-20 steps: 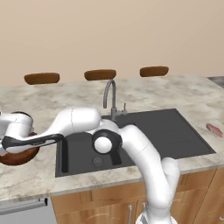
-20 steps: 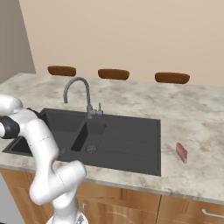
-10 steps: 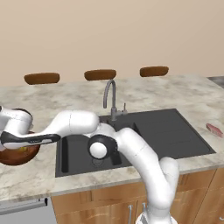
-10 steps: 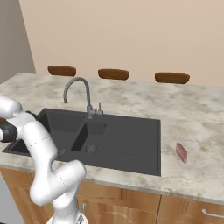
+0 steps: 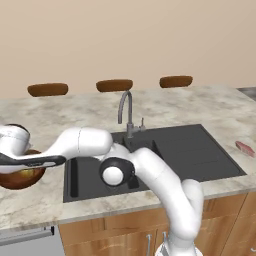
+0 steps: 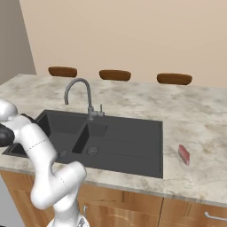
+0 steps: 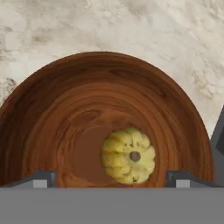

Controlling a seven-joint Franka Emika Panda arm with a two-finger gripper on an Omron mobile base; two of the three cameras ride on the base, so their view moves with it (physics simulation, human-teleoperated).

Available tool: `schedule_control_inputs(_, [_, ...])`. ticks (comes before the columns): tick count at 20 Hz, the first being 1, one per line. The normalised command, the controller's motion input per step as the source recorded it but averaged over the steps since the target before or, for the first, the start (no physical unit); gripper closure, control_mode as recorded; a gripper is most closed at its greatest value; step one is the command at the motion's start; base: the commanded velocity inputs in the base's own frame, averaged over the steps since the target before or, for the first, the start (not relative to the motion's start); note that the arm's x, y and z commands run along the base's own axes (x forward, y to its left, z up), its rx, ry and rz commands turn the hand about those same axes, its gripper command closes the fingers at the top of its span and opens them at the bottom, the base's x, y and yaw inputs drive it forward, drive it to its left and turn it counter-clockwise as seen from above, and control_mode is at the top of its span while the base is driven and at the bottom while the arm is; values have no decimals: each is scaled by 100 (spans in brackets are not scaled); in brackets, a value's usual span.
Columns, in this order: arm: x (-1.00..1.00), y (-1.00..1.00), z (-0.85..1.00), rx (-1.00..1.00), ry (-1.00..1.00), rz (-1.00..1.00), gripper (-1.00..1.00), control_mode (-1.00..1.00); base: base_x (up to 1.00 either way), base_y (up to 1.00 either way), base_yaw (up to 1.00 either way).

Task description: Pick the squash from the sink and place it in the bowl. Then pick the bowl and place it in the microwave. Then close the microwave door and press the start button.

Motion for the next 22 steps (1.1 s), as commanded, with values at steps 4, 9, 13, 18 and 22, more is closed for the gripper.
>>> schedule_control_inputs(4, [-95,-6,8,0,0,4,-100,-100,0,0,0])
schedule_control_inputs(9, [-37,-43,-20,-7,0,9,-100,-100,0,0,0])
schedule_control_inputs(13, [6,-48,-15,-13,0,24,-100,-100,0,0,0])
schedule_control_inputs(18, [3,-36,-35,-10,4,28,-100,-100,0,0,0])
schedule_control_inputs(22, [0,-16,-54,-6,5,26,-100,-100,0,0,0])
